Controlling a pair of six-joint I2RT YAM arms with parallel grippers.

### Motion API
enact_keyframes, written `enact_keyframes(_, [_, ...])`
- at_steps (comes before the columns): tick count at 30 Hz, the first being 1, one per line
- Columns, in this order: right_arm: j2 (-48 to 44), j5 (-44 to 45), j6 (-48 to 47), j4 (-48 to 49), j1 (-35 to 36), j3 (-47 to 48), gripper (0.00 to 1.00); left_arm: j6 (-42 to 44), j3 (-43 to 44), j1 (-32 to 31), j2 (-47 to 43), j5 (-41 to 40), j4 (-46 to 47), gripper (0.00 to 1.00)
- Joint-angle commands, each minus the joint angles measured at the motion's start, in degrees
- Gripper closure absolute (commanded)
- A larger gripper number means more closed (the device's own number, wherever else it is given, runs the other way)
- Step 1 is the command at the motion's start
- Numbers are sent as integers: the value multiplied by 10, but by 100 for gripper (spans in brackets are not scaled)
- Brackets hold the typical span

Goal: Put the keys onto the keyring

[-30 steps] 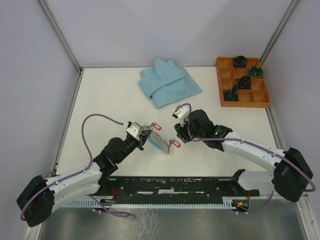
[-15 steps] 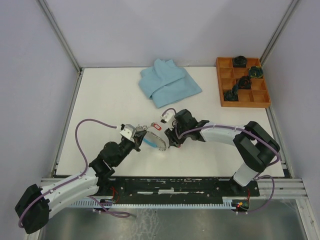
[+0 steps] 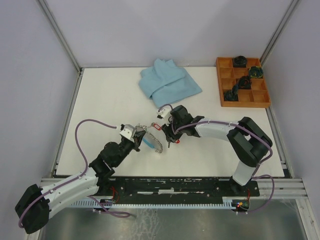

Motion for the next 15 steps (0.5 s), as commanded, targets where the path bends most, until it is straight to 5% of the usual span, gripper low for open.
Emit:
enact_keyframes(1, [6, 3, 3, 1, -1, 33, 52, -13, 6, 2, -5, -13, 44, 97])
enact_keyframes(15, [31, -68, -53, -113, -7, 74, 53, -11, 8, 2, -1, -6, 44, 97])
